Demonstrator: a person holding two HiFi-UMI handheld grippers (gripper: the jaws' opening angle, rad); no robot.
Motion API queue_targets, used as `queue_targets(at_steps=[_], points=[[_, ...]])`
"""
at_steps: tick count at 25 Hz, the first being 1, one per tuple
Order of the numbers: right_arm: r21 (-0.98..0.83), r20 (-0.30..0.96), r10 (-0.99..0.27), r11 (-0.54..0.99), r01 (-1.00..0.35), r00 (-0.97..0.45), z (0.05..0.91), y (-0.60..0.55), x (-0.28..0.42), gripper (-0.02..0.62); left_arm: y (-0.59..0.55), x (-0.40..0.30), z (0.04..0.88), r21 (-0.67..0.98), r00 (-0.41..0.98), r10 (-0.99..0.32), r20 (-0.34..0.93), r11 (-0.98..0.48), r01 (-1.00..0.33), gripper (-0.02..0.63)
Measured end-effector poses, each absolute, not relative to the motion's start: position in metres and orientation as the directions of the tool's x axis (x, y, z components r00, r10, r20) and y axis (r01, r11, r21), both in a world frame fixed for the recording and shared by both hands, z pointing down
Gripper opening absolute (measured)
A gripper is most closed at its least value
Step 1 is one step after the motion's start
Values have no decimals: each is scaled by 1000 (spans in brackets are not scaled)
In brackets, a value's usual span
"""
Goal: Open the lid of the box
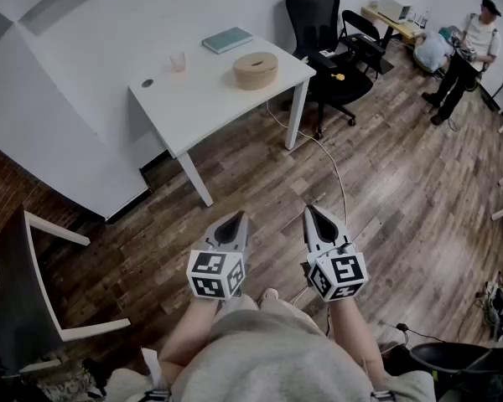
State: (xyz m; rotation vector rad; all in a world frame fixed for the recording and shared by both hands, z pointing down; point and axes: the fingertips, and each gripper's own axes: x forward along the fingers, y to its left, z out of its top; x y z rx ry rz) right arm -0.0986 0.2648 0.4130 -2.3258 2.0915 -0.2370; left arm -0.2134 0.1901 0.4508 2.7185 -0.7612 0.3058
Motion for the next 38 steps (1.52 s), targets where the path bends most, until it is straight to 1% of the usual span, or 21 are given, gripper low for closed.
queue_targets(at_steps=[5, 12, 22, 27, 29, 33, 38], points=[[-116, 90, -991, -110, -987, 100, 402, 286, -114, -2, 209, -226, 427, 206, 848, -474, 235, -829, -520, 6], [-110, 86, -992, -99, -989, 90, 396, 290, -132, -2, 212, -237, 417, 166, 846, -483, 224, -837, -522, 6], [-101, 104, -993, -72, -992, 61, 403, 278, -125, 2, 207, -222, 418, 169, 853, -481, 201, -841, -514, 9], [-96, 119, -992, -40, -995, 29, 407, 272, -117, 6, 201, -213, 419, 185, 853, -482, 199, -836, -516, 43], [-101, 124, -992, -30, -994, 17, 409, 271, -113, 32, 201, -207, 420, 180, 853, -482, 201, -837, -516, 58], [-109, 129, -992, -25, -994, 10, 416, 271, -99, 47, 202, -194, 426, 175, 849, -486, 206, -836, -520, 75], [-120, 145, -989, -30, -992, 12, 421, 273, -80, 75, 204, -179, 431, 174, 849, -482, 215, -837, -519, 114]])
